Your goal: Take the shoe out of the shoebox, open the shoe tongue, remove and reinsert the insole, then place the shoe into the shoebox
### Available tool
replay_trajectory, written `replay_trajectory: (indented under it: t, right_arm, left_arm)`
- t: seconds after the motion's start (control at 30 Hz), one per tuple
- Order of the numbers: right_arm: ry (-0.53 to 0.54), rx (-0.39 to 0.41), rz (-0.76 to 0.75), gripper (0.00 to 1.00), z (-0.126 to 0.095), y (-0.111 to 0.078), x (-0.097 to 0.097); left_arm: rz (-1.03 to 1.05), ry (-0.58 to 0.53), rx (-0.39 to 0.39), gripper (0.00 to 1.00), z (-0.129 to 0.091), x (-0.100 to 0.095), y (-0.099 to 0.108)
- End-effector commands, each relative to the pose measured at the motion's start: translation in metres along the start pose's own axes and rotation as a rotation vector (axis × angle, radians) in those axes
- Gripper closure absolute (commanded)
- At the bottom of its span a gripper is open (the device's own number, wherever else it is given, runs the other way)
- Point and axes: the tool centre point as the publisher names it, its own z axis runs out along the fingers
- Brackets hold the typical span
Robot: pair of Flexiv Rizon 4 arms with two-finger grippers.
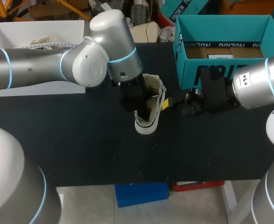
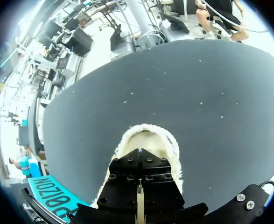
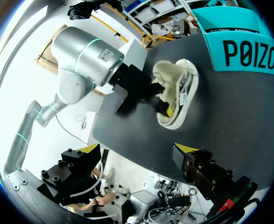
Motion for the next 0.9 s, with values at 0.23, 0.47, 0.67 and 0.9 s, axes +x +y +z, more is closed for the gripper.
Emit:
replay_trajectory:
  t: [0.23,0.47,0.67,0.9]
  right_arm:
    - [-0.004,0.000,0.001,0.00,0.001,0.000,0.001]
    - [-0.004,0.000,0.001,0.00,0.001,0.000,0.001]
    - [-0.004,0.000,0.001,0.00,0.001,0.000,0.001]
    - [-0.004,0.000,0.001,0.00,0.001,0.000,0.001]
  left_arm:
    - [-0.381,-0.442,-0.079,1.00,-0.103,0.010,0.014]
    - [-0.661,-0.669,-0.228,1.00,-0.142,0.015,0.045]
    - [-0.757,-0.666,-0.316,1.00,-0.153,0.017,0.081]
    - [-0.756,-0.600,-0.282,1.00,-0.156,0.006,0.122]
